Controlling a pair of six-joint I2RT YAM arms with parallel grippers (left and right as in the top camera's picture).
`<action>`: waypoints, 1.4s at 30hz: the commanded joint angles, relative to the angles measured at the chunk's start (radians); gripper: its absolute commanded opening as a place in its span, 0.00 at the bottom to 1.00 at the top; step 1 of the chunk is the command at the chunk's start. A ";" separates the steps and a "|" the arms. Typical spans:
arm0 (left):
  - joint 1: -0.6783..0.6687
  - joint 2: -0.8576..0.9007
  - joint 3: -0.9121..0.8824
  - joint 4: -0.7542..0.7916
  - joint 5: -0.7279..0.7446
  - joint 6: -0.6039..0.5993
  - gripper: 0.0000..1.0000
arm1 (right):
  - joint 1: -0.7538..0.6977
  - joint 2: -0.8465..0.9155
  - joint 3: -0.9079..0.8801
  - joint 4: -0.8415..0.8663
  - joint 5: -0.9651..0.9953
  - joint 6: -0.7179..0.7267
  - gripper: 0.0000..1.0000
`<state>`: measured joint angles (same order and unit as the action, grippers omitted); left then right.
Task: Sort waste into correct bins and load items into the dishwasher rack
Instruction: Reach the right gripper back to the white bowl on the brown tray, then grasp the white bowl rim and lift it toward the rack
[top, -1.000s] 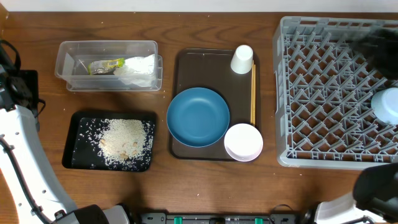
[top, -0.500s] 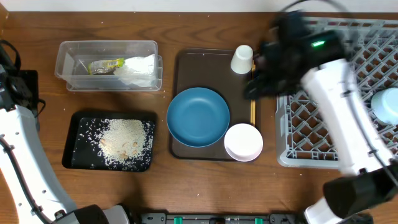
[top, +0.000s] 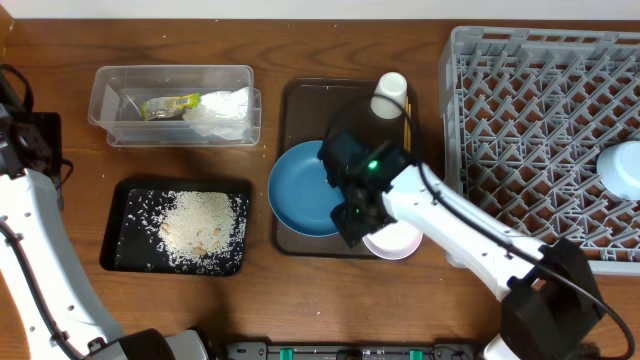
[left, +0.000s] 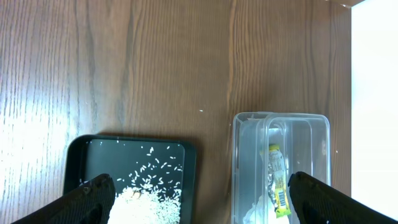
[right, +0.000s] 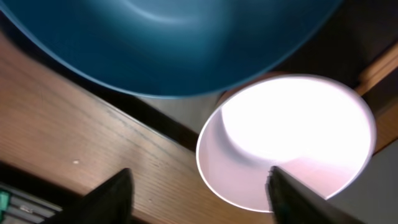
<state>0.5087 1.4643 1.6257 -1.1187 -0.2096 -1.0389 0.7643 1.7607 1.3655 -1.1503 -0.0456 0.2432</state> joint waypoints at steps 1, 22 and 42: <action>0.003 0.004 0.000 -0.003 -0.012 0.010 0.92 | 0.032 0.000 -0.045 0.019 0.019 0.059 0.54; 0.003 0.004 0.000 -0.003 -0.012 0.010 0.92 | 0.061 -0.001 -0.223 0.222 0.019 0.129 0.10; 0.003 0.004 0.000 -0.003 -0.012 0.010 0.92 | -0.308 -0.032 0.450 -0.277 0.364 0.152 0.01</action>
<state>0.5087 1.4643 1.6257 -1.1183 -0.2096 -1.0389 0.5568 1.7603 1.7363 -1.4353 0.2291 0.3748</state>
